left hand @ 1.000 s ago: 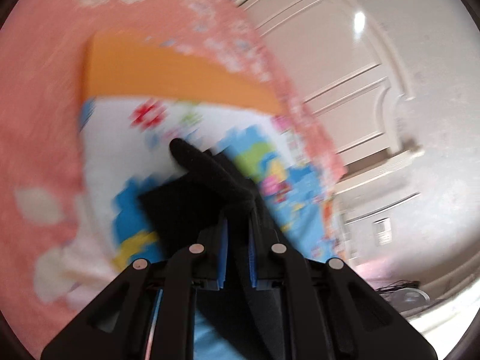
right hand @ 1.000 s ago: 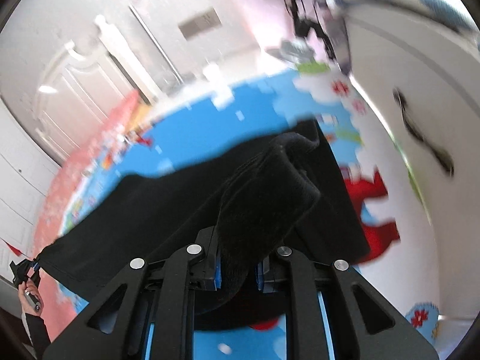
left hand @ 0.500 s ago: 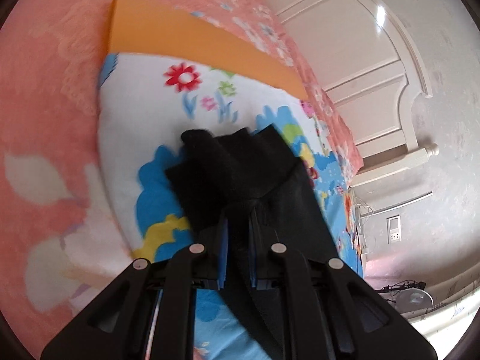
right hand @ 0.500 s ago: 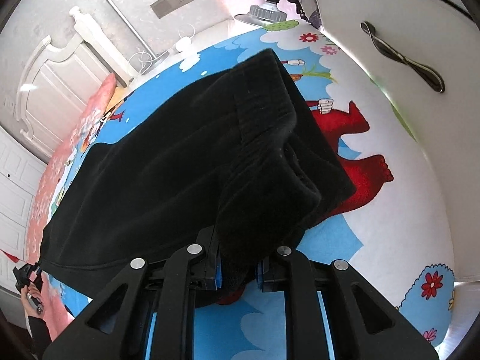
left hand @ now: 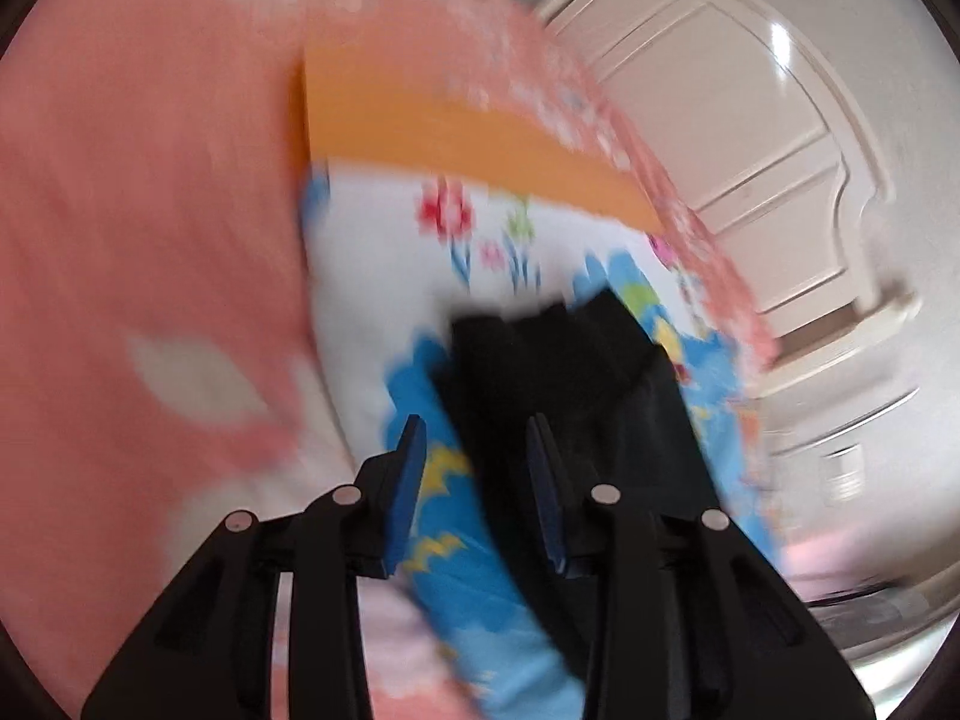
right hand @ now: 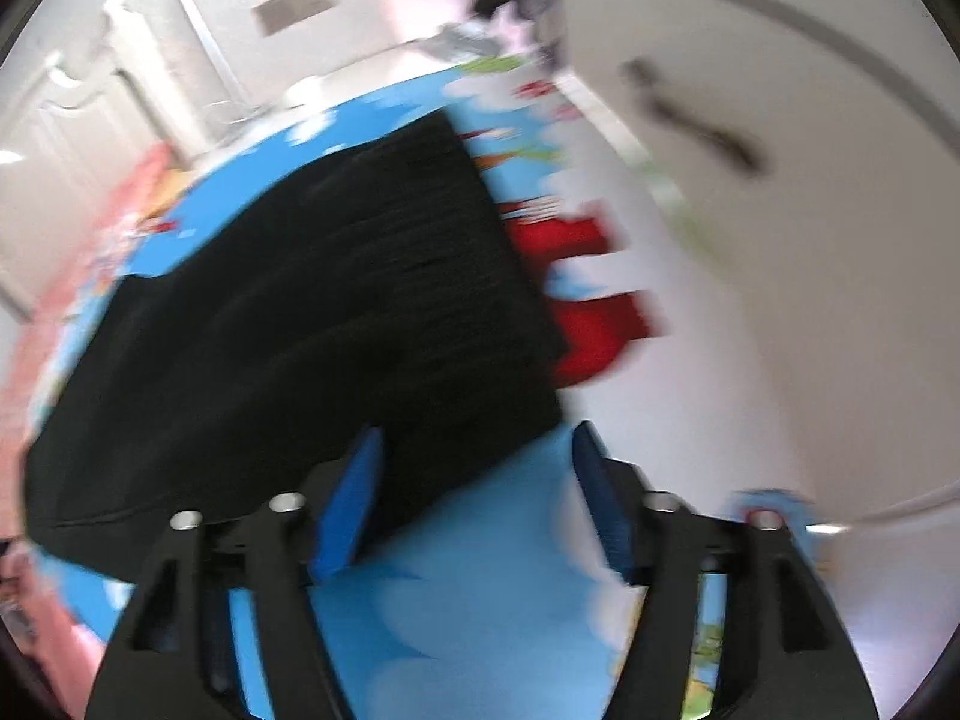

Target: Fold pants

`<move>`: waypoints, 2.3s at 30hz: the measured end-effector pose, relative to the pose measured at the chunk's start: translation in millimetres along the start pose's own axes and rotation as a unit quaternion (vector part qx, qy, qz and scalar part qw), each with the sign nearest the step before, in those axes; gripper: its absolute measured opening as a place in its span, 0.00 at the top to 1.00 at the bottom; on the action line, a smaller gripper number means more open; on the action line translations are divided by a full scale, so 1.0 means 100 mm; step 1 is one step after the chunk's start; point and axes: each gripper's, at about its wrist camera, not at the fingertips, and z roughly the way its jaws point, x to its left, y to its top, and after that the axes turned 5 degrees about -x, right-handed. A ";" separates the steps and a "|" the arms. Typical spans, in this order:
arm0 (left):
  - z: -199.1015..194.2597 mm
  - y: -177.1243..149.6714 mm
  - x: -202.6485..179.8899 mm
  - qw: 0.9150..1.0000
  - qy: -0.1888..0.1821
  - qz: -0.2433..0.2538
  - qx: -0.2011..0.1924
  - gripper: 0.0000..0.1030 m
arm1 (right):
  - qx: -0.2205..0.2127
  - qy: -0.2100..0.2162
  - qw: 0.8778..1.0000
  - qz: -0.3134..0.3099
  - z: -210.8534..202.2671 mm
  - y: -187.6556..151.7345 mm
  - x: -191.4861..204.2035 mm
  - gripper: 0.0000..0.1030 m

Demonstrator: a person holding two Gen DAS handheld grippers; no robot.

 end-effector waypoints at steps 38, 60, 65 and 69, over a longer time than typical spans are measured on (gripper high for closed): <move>0.73 -4.18 -4.96 0.692 -0.312 0.630 0.165 0.97 | -0.046 0.005 0.994 -0.098 0.93 0.67 0.56 0.25; -0.26 -3.98 -4.17 0.812 -0.278 0.500 0.116 0.47 | -0.053 -0.006 0.995 -0.088 0.94 0.66 0.56 0.20; -0.29 -3.88 -3.44 0.837 -0.212 0.492 0.110 0.64 | -0.067 -0.027 0.993 -0.097 0.89 0.65 0.61 0.16; -0.27 -3.79 -3.10 0.841 -0.198 0.490 0.112 0.67 | -0.096 -0.024 0.992 -0.083 0.62 0.75 0.70 0.15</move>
